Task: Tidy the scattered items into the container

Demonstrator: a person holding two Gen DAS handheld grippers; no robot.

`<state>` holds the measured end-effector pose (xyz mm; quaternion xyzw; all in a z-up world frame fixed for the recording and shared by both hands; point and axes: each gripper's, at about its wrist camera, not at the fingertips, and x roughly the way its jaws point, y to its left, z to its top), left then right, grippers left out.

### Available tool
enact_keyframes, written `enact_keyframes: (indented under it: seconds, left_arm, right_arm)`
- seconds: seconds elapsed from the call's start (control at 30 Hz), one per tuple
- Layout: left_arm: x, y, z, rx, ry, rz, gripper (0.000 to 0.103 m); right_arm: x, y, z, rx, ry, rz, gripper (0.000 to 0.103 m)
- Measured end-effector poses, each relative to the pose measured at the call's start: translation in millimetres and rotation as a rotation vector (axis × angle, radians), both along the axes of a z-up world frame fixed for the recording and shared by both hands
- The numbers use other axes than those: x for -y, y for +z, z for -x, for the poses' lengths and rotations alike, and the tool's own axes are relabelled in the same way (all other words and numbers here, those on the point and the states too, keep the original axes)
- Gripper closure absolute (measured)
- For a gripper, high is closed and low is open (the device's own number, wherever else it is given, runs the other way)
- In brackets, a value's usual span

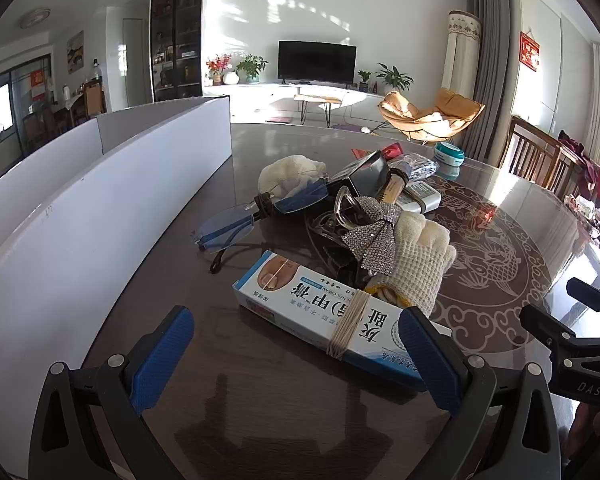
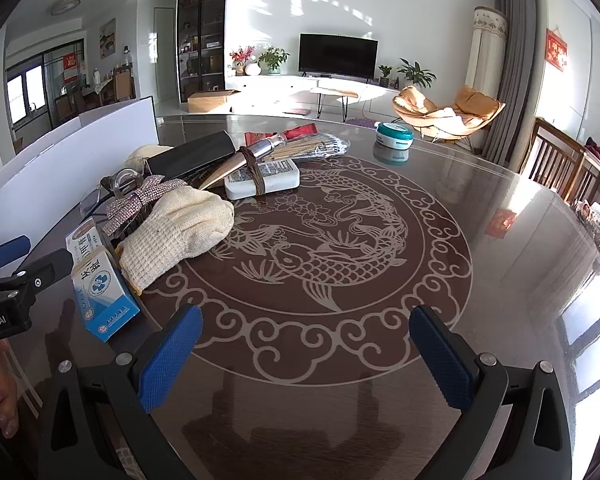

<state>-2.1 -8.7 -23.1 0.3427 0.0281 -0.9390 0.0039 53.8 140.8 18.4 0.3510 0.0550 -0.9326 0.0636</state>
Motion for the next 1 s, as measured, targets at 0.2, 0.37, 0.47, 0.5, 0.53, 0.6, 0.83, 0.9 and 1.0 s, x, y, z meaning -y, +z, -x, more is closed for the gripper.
enact_keyframes:
  seconds: [0.2,0.37,0.47,0.5,0.53,0.6,0.83,0.9,1.0]
  left_arm:
    - [0.4,-0.3,0.7,0.001,-0.003,-0.001,0.0]
    - [0.8,-0.1,0.5,-0.004,0.0,-0.003,0.0]
    - [1.5,-0.6,1.3,0.0,0.001,-0.006,0.0]
    - [1.2,-0.7,2.1,0.001,0.001,-0.007,0.0]
    - [1.2,-0.7,2.1,-0.001,0.001,-0.006,0.0]
    - [1.1,-0.9,2.0,-0.002,0.002,-0.005,0.0]
    - [1.6,-1.2,1.9,-0.004,0.003,-0.007,0.0]
    - [1.6,-1.2,1.9,-0.005,0.003,-0.007,0.0]
    - [1.7,-1.0,1.3,-0.006,0.004,-0.006,0.0]
  right_arm:
    - [-0.6,-1.3,2.1,0.013,-0.001,0.0,0.0]
    - [2.7,-1.6,1.6,0.011,0.011,-0.011,0.0]
    - [2.1,-1.7,1.4,0.009,0.013,-0.005,0.0]
    - [1.9,-1.8,1.6,0.01,0.014,-0.002,0.0]
    - [1.7,-1.9,2.0,0.013,0.016,-0.001,0.0]
    - [1.8,-2.2,2.6,0.016,0.019,0.0,0.0]
    - [4.1,-2.4,2.0,0.015,0.027,-0.005,0.0]
    - [4.1,-2.6,2.1,0.017,0.028,-0.003,0.0]
    - [3.6,-2.7,2.3,0.017,0.027,-0.001,0.0]
